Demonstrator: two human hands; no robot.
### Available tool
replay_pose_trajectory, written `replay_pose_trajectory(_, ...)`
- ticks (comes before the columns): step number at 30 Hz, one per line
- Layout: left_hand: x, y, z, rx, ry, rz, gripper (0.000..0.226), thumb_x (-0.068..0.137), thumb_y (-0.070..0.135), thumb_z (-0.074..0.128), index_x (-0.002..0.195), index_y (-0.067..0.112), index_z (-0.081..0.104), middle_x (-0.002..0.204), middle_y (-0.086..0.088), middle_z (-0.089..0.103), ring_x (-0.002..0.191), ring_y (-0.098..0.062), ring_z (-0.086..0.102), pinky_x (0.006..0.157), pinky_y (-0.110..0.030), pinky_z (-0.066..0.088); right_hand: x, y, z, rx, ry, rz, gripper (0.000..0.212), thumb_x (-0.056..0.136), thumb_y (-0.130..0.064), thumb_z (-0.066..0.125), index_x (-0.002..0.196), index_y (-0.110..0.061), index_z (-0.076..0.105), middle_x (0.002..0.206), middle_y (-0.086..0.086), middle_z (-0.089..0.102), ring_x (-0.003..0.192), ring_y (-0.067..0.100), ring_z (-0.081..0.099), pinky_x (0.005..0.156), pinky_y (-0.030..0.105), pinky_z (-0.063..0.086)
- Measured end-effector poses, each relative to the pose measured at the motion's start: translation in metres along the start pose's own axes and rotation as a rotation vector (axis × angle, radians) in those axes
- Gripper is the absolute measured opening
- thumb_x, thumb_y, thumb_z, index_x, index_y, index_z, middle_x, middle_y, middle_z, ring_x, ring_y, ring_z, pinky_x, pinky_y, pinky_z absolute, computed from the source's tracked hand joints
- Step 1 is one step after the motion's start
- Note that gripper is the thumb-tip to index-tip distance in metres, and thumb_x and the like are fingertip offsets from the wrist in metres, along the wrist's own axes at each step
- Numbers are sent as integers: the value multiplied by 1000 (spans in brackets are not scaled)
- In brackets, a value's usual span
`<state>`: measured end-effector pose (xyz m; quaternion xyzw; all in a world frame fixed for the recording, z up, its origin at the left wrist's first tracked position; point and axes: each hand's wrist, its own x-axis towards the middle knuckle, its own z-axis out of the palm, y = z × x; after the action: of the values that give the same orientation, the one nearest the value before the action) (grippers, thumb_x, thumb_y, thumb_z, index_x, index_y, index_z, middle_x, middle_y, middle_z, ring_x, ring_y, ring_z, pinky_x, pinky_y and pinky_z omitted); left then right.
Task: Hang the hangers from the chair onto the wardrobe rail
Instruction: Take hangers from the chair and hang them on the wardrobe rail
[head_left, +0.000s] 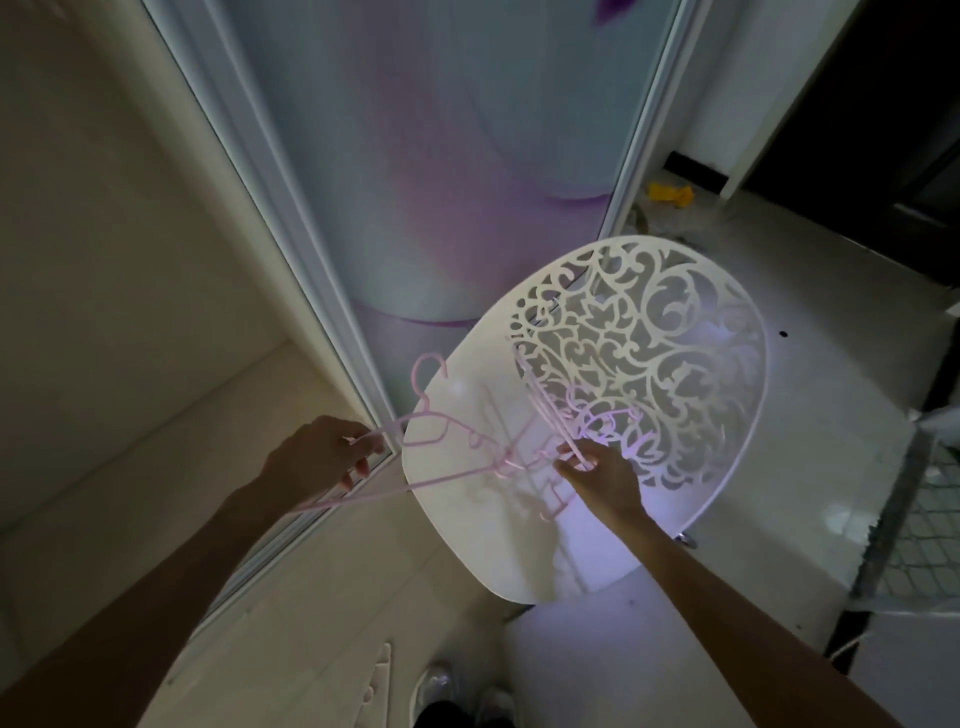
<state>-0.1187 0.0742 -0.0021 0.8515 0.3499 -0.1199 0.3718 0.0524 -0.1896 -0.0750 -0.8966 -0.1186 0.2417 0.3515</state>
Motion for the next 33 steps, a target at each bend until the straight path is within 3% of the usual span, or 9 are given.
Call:
replay_pose_trajectory(5,32,-35,19,-110,-91,-11,25,94,27,54,72,34,66,44,16,62,34,4,51,55,-20,44,27,26,59,-96,-30,1,35,77,-22,71,110,-23,63,112,-3,65,102,19,61,79,23,39)
replay_pose_trajectory(7,42,-44,26,-166,-106,-11,23,94,23,55,75,29,67,43,14,61,33,3,49,49,-14,43,36,38,77,-108,-30,30,37,75,-23,72,111,-23,61,112,-4,64,102,19,61,79,22,39)
replay_pose_trajectory(11,59,-56,39,-240,-86,33,22,93,22,54,77,23,69,43,11,60,32,1,45,41,-4,37,35,53,108,-43,254,120,29,84,-28,66,107,-10,63,109,9,65,102,28,61,81,27,42)
replay_pose_trajectory(16,69,-73,74,-404,-76,34,23,94,17,54,76,16,68,42,7,55,34,0,42,39,-7,34,30,58,140,111,339,425,63,77,-54,66,112,-3,53,109,19,66,105,39,60,89,42,47)
replay_pose_trajectory(22,71,-101,107,-463,-44,67,28,94,24,54,76,24,74,52,4,56,49,-8,44,45,-11,35,32,57,160,293,307,349,78,71,-24,80,126,9,36,116,25,59,107,39,58,83,30,42)
replay_pose_trajectory(26,72,-91,106,-245,0,155,26,93,37,52,70,38,66,49,13,58,42,-4,44,44,-12,34,34,63,144,242,232,353,75,73,-25,79,126,7,37,110,22,62,108,34,58,90,34,42)
replay_pose_trajectory(29,75,-66,91,89,-11,218,31,91,50,47,62,47,56,49,25,58,47,-4,52,56,-20,42,37,72,129,189,190,382,64,70,-31,79,114,5,49,106,19,64,105,31,60,94,37,44)
replay_pose_trajectory(31,77,-50,80,299,-28,277,26,92,52,42,72,52,59,54,24,60,59,-1,57,68,-26,47,40,75,116,194,177,399,63,66,-35,81,110,2,53,103,18,66,101,31,62,93,40,47)
replay_pose_trajectory(33,80,-39,72,362,-46,290,23,93,51,43,91,47,66,56,21,60,58,0,58,66,-24,45,44,77,104,171,150,415,70,60,-43,81,108,1,55,104,19,67,99,32,64,90,40,49)
